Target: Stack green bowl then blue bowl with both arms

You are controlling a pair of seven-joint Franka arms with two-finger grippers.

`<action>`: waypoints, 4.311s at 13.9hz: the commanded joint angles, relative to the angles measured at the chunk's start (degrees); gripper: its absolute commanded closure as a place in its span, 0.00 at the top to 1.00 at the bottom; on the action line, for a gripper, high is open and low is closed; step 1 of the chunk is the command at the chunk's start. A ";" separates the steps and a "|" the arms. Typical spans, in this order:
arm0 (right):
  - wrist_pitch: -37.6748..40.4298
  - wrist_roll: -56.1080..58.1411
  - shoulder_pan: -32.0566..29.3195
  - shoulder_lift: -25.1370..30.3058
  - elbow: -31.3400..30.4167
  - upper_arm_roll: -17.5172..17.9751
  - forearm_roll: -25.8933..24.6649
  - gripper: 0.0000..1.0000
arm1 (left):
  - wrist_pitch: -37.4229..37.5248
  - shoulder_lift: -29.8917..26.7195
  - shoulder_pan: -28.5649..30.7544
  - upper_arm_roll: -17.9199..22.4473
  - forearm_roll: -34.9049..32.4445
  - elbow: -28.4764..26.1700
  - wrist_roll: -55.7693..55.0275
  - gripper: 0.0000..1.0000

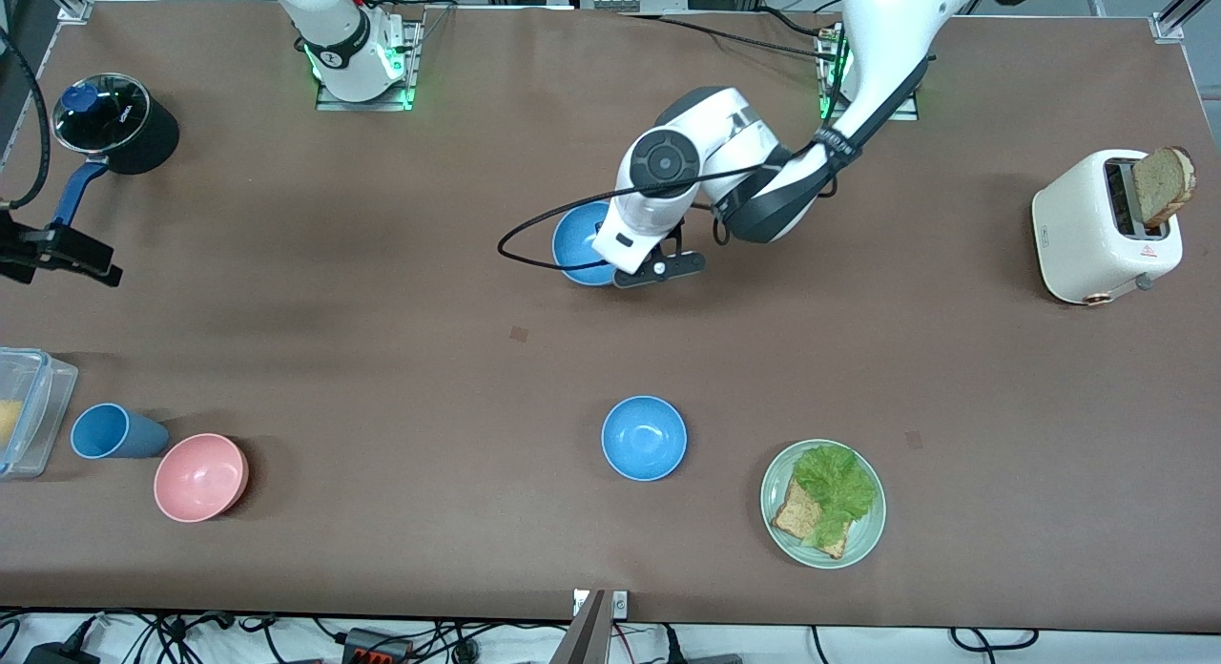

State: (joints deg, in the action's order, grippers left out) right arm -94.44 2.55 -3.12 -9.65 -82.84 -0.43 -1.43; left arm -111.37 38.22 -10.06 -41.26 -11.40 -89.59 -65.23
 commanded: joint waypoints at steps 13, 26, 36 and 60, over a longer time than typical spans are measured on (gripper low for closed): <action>-5.51 1.32 -0.22 10.09 -13.93 0.43 0.29 1.00 | -4.12 2.48 -2.16 0.39 -6.18 -3.39 -0.95 0.00; -3.30 -1.58 -0.13 10.01 -13.93 0.61 0.37 1.00 | -2.28 2.30 -1.54 0.13 -7.23 -3.22 -1.04 0.30; -2.51 -1.40 0.04 10.09 -14.02 0.61 0.29 1.00 | 15.38 -2.52 14.87 -12.95 -6.70 2.93 0.79 0.44; -2.42 -0.44 0.22 10.09 -14.02 0.96 0.29 1.00 | 23.00 -26.93 24.56 26.48 11.84 4.30 67.79 1.00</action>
State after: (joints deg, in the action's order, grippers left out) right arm -97.94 1.92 -2.87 0.63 -97.85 0.28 -1.41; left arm -83.51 19.65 17.24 -21.22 -1.63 -76.55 1.03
